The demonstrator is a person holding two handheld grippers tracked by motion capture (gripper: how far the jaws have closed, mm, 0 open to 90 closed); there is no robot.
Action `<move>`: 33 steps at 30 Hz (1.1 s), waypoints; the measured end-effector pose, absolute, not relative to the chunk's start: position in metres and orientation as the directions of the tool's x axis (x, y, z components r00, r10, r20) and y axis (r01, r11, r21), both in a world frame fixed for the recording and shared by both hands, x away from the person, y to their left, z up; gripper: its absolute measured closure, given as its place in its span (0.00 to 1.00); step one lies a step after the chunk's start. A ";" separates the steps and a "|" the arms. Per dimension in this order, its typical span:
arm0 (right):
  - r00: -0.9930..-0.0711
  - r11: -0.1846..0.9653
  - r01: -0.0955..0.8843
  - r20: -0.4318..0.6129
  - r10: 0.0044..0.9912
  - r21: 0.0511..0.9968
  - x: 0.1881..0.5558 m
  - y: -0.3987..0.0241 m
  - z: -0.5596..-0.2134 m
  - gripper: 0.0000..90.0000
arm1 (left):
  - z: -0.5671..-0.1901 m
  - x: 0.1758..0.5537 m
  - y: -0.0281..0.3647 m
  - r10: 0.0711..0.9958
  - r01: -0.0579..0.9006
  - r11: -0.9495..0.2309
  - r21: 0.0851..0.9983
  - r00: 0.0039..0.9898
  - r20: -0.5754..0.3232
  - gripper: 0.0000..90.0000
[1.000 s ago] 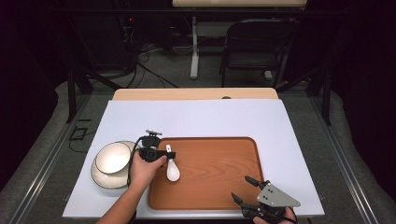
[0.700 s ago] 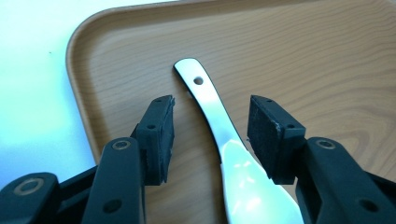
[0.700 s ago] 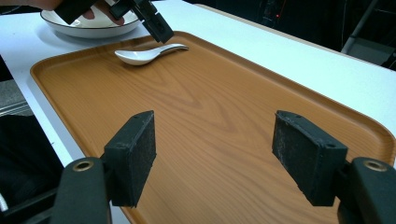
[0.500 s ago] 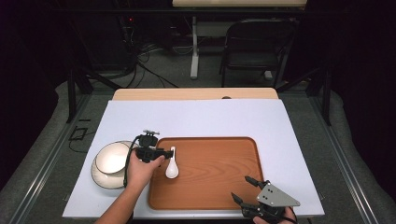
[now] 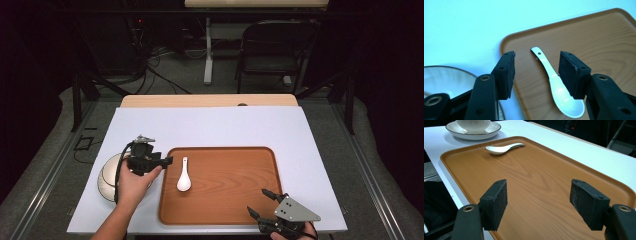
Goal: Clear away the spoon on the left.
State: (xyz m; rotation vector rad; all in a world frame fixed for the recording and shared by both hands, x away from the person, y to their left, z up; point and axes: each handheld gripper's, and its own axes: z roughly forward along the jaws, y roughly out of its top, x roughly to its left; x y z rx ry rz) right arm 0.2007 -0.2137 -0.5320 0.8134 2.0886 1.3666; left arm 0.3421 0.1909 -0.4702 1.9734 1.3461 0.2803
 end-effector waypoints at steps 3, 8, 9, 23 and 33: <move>-0.689 0.313 0.205 -0.090 0.719 0.927 0.201 -0.214 -0.532 0.33 | -0.465 0.337 0.200 0.882 0.715 -0.184 0.675 0.423 -0.207 0.52; -0.690 0.316 0.207 -0.091 0.718 0.926 0.201 -0.213 -0.532 0.33 | -0.459 0.329 0.216 0.889 0.705 -0.164 0.690 0.408 -0.206 0.52; -0.690 0.317 0.207 -0.091 0.718 0.926 0.201 -0.213 -0.532 0.33 | -0.459 0.327 0.219 0.893 0.700 -0.161 0.695 0.404 -0.200 0.52; -0.693 0.324 0.207 -0.095 0.715 0.923 0.201 -0.212 -0.533 0.33 | -0.469 0.300 0.247 0.908 0.666 -0.154 0.730 0.386 -0.161 0.52; -0.691 0.326 0.211 -0.096 0.716 0.922 0.201 -0.211 -0.534 0.33 | -0.483 0.289 0.256 0.909 0.659 -0.135 0.740 0.380 -0.172 0.50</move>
